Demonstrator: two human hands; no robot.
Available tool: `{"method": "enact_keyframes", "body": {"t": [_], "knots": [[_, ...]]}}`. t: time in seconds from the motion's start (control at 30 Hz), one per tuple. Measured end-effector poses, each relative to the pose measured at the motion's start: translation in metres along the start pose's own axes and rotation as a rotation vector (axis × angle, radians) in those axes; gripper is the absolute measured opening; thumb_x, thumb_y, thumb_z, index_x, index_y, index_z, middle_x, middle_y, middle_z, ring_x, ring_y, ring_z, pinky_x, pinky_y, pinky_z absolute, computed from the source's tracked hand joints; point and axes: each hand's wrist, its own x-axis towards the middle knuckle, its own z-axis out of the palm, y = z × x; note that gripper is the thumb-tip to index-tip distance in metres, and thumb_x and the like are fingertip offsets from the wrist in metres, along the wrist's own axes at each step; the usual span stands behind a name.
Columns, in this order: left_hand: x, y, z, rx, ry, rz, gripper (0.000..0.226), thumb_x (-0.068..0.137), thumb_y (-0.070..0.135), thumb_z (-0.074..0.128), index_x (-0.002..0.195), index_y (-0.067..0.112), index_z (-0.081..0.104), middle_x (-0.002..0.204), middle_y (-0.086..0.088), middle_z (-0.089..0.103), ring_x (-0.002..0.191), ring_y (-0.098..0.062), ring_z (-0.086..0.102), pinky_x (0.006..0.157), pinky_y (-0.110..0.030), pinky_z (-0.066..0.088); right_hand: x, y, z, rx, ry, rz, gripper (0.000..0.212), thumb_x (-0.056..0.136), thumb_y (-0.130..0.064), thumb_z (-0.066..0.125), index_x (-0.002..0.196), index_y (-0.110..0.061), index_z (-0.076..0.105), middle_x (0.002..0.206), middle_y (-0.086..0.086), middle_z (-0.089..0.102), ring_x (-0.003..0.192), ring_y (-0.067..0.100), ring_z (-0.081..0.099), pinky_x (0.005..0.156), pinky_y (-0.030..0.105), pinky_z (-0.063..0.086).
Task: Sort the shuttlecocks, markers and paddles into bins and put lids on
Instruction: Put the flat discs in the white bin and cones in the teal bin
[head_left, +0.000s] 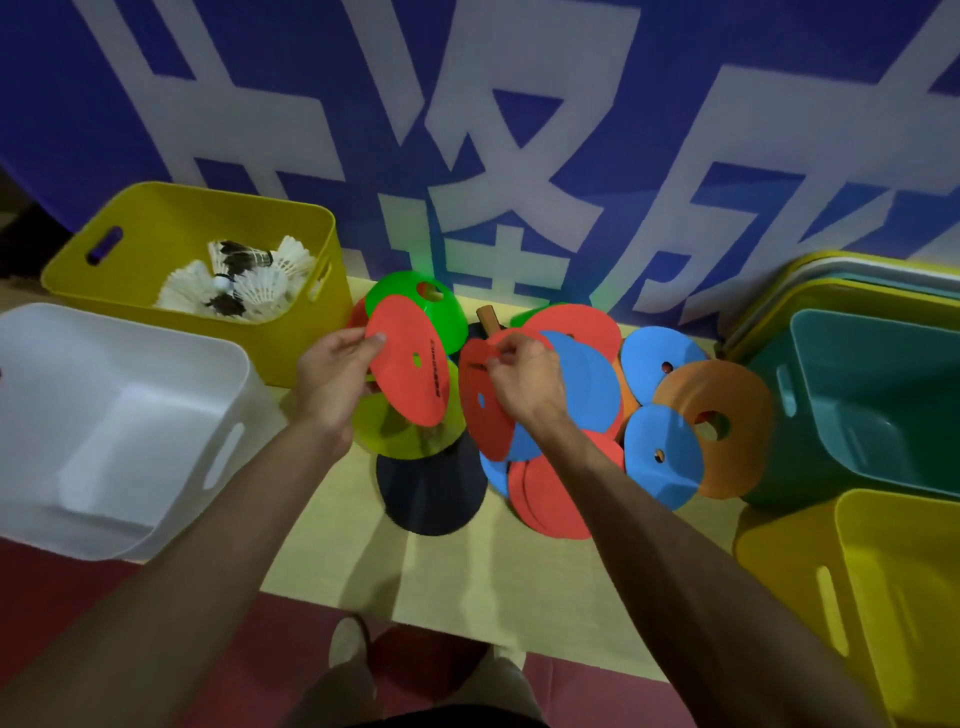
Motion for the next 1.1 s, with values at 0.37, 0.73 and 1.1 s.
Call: {"method": "enact_keyframes", "body": {"t": [0.37,0.73,1.1], "knots": [[0.049,0.088,-0.154,-0.237,-0.036,0.121,0.001,0.089,0.013,0.062,0.09,0.014,0.063,0.09,-0.006,0.067,0.077,-0.015,0.063,0.063,-0.027,0.054,0.002,-0.184,0.067,0.272,0.189,-0.253,0.015,0.089,-0.019,0.059,0.097,-0.01,0.068,0.088,0.001,0.067,0.081,0.011,0.055,0.067,0.016,0.033],[0.086,0.07,-0.293,-0.269,0.152,0.085,0.004,0.088,0.013,0.062,0.085,0.015,0.063,0.086,-0.006,0.069,0.071,-0.016,0.066,0.058,-0.024,0.051,-0.025,-0.273,0.176,0.352,0.118,-0.3,0.01,0.087,-0.019,0.061,0.091,-0.014,0.069,0.081,-0.004,0.063,0.081,0.015,0.059,0.076,0.03,0.045],[0.1,0.0,-0.336,0.093,0.199,-0.1,0.007,0.085,0.012,0.065,0.092,0.011,0.066,0.095,-0.01,0.069,0.089,-0.027,0.067,0.081,-0.043,0.057,-0.054,-0.24,0.248,-0.018,-0.393,-0.212,0.017,0.085,-0.009,0.055,0.096,-0.011,0.068,0.079,0.006,0.066,0.073,0.027,0.067,0.066,0.041,0.059]]}}
